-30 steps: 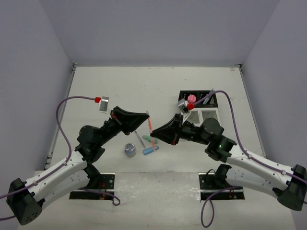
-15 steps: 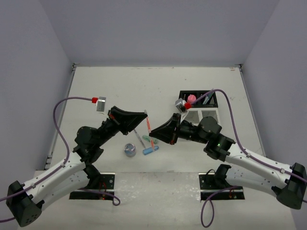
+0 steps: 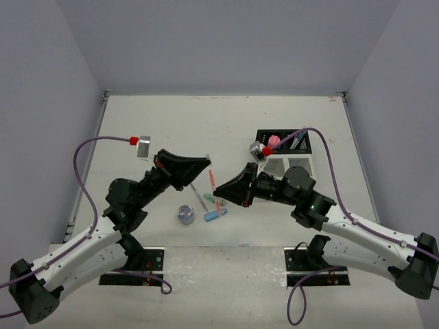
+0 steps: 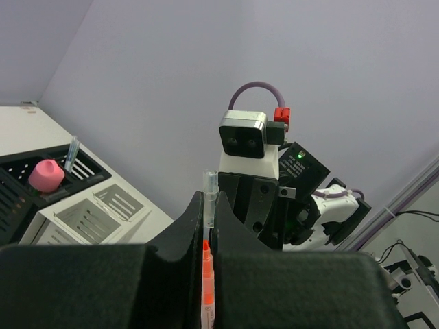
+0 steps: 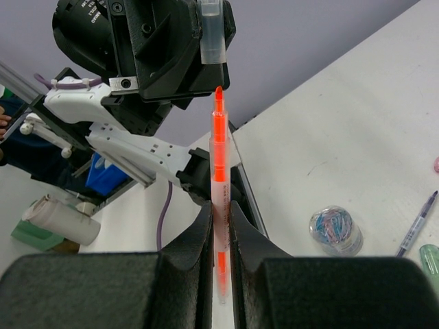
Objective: Sort the stationery into containers
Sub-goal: Close the pen cap on the pen.
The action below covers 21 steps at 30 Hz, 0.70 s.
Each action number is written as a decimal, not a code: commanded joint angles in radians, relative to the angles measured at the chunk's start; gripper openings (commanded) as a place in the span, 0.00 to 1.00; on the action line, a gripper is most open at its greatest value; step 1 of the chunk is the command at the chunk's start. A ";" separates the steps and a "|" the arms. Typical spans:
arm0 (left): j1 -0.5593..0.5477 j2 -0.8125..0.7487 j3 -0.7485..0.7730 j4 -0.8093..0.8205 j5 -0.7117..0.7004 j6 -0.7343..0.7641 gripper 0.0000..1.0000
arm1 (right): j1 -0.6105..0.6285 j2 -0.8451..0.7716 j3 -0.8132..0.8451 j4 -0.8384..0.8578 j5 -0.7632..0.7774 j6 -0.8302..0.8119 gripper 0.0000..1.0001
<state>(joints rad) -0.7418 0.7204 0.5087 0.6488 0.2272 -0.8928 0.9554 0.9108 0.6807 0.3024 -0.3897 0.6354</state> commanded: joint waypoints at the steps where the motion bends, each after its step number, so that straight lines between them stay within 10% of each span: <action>1: 0.004 -0.004 0.030 -0.004 0.006 0.038 0.00 | 0.005 -0.007 0.051 0.000 0.017 -0.020 0.00; 21: 0.003 -0.022 0.006 -0.010 0.032 0.045 0.00 | 0.005 -0.008 0.090 -0.040 0.068 -0.039 0.00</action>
<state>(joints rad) -0.7418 0.7111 0.5087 0.6306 0.2361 -0.8717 0.9554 0.9096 0.7176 0.2565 -0.3533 0.6161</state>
